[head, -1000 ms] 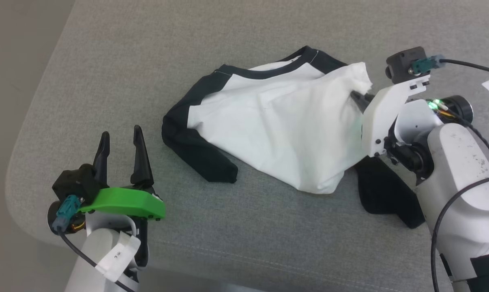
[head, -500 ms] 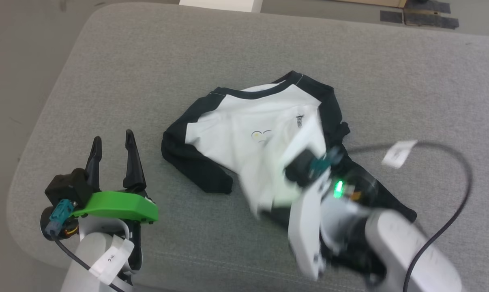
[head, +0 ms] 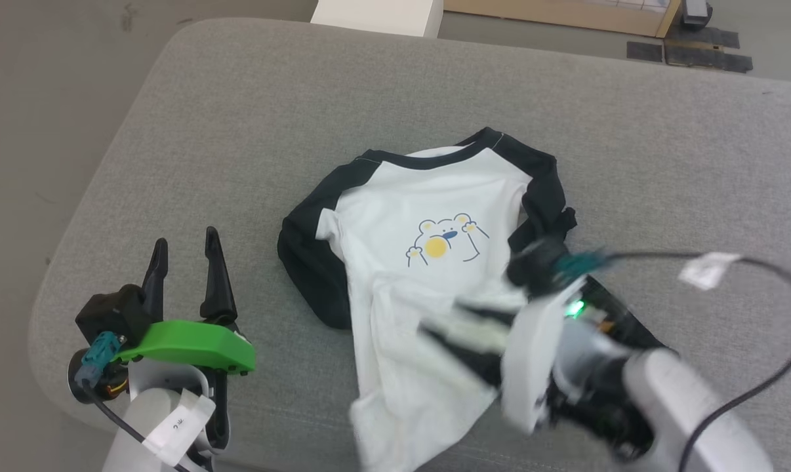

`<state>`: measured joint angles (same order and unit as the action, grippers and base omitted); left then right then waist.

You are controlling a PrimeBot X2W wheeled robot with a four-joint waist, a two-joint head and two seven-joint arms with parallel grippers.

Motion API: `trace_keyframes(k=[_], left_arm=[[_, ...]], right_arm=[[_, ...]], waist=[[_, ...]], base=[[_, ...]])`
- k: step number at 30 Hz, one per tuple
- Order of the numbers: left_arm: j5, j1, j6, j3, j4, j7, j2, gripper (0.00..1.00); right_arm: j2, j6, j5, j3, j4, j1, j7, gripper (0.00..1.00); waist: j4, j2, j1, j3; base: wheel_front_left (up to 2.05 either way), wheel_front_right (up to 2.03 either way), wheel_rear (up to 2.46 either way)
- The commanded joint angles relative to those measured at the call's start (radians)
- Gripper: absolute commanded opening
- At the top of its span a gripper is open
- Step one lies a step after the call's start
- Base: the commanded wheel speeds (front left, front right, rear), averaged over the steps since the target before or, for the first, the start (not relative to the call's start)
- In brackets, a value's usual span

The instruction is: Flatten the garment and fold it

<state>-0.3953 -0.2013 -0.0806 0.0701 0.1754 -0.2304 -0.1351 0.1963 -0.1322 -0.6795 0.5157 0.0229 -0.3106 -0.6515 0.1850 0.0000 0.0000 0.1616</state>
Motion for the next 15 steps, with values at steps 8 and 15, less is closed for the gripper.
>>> trace_keyframes(k=[8,15], left_arm=[[0.001,-0.001,0.000,0.014,-0.002,-0.004,-0.003,1.00],[-0.004,-0.015,0.001,0.022,0.000,-0.008,0.004,1.00]], right_arm=[[-0.041,0.002,0.343,-0.244,-0.110,-0.057,0.119,1.00],[-0.083,0.002,0.500,-0.302,-0.222,-0.093,0.142,1.00]], waist=[[0.004,0.0000,0.0000,0.010],[0.017,0.0000,0.0000,0.057]], base=[[0.00,0.00,0.00],[0.00,0.00,0.00]])
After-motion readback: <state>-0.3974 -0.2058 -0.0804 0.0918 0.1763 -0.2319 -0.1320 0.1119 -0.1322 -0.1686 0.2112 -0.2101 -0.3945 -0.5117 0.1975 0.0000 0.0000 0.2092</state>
